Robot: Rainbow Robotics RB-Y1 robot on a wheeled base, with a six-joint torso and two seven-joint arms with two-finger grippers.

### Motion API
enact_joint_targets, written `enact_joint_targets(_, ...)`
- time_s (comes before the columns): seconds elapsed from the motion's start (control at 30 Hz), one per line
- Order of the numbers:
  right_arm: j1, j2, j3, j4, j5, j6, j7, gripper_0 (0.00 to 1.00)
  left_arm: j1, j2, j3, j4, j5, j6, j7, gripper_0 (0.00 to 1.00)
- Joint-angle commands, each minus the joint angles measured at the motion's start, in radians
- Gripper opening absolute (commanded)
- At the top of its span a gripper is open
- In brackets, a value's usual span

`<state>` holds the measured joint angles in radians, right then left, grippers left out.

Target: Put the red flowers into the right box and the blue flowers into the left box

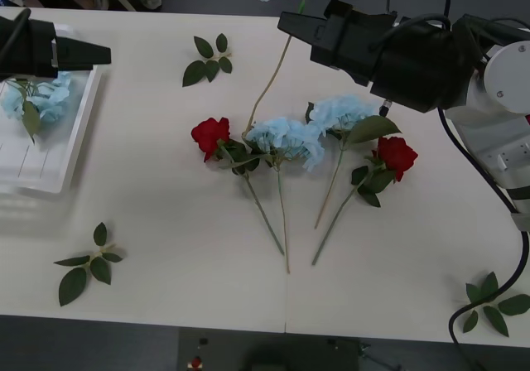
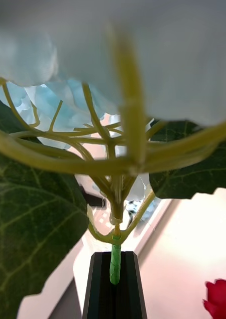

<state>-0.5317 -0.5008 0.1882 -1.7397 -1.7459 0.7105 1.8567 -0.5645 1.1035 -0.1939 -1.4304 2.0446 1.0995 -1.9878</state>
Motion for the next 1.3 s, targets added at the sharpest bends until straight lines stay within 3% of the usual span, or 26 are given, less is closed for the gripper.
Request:
enact_joint_targets(0.03,-0.022,0.068,-0.023,-0.012,-0.009,-0.002,0.055,0.00,0.143,-0.048,0.056,-0.211,-0.027,-0.063,-0.083,1.00)
enact_joint_targets(0.3,-0.025,0.113,-0.007,0.003,-0.006,0.044,0.076,0.00,0.138,-0.203,0.042,-0.415,-0.169,-0.112,-0.049,1.00)
enact_joint_targets(0.57,-0.037,0.113,0.033,0.003,-0.007,0.035,0.088,0.00,0.055,-0.361,-0.075,-0.438,-0.310,-0.202,-0.036,1.00)
enact_joint_targets(0.6,-0.037,0.113,0.036,0.003,-0.006,0.035,0.090,0.00,0.041,-0.378,-0.085,-0.436,-0.350,-0.211,-0.036,0.85)
enact_joint_targets(0.63,-0.039,0.113,0.037,0.003,-0.006,0.035,0.090,0.00,0.035,-0.384,-0.088,-0.435,-0.366,-0.214,-0.034,0.62)
enact_joint_targets(0.67,-0.039,0.113,0.039,0.003,-0.006,0.030,0.090,0.00,0.028,-0.398,-0.088,-0.435,-0.399,-0.217,-0.029,0.17)
enact_joint_targets(0.7,-0.039,0.114,0.040,0.003,-0.007,0.030,0.091,0.00,0.022,-0.404,-0.088,-0.433,-0.416,-0.216,-0.023,0.00)
enact_joint_targets(1.3,-0.040,0.113,0.043,0.003,-0.030,0.027,0.099,0.00,0.014,-0.383,-0.088,-0.432,-0.406,-0.216,-0.019,0.00)
